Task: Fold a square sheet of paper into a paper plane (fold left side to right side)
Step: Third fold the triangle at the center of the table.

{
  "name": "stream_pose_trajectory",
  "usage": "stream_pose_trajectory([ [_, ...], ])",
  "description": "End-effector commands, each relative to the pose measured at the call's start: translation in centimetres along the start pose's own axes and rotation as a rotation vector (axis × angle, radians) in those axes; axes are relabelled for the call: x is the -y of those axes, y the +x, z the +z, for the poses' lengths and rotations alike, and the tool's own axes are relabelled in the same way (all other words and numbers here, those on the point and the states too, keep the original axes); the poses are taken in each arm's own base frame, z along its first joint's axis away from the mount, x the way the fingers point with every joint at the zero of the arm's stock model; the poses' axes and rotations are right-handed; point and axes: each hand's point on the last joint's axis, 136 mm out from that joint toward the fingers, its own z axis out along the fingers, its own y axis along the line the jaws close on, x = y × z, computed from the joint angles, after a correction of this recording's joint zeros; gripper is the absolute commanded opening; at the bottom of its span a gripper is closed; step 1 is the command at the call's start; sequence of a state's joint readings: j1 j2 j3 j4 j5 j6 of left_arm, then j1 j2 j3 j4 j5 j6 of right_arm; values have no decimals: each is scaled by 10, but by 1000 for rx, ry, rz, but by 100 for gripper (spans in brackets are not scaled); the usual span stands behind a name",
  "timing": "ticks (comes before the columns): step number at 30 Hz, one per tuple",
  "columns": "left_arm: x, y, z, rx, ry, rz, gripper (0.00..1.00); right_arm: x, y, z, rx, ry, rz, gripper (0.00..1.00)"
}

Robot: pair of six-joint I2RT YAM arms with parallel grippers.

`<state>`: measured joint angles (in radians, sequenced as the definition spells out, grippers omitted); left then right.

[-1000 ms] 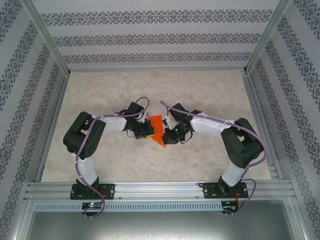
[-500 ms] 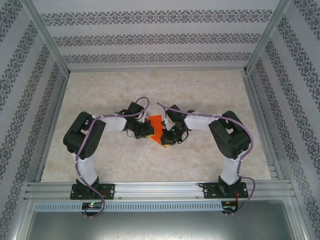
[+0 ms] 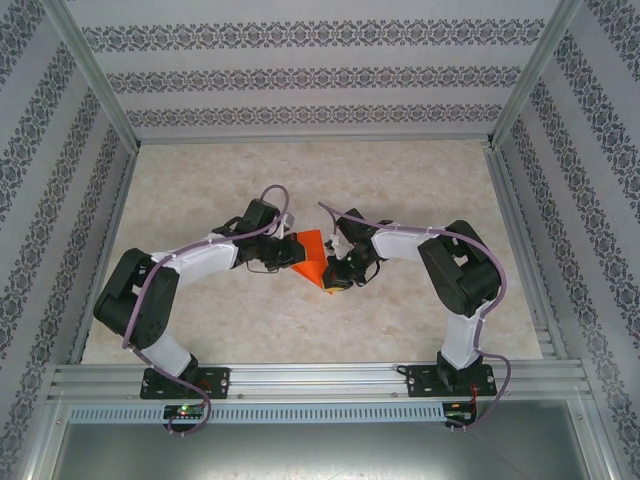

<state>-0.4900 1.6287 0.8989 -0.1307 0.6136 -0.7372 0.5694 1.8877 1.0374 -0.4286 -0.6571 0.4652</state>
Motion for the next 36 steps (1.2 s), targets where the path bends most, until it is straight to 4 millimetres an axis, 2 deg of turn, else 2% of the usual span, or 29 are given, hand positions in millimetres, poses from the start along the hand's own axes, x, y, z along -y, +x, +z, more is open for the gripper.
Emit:
stream_pose_trajectory([
  [1, 0, 20, 15, -62, 17, 3, 3, 40, 9, 13, -28, 119, 50, 0],
  [11, 7, 26, 47, -110, 43, 10, 0, 39, 9, 14, -36, 127, 41, 0],
  [18, 1, 26, 56, -112, 38, 5, 0, 39, 10, 14, -41, 129, 37, 0],
  [28, -35, 34, 61, -124, -107, 25, 0, 42, 13, 10, -49, 159, 33, 0],
  [36, -60, 29, 58, -82, -181, 52, 0, 50, 20, 10, -74, 191, 44, 0],
])
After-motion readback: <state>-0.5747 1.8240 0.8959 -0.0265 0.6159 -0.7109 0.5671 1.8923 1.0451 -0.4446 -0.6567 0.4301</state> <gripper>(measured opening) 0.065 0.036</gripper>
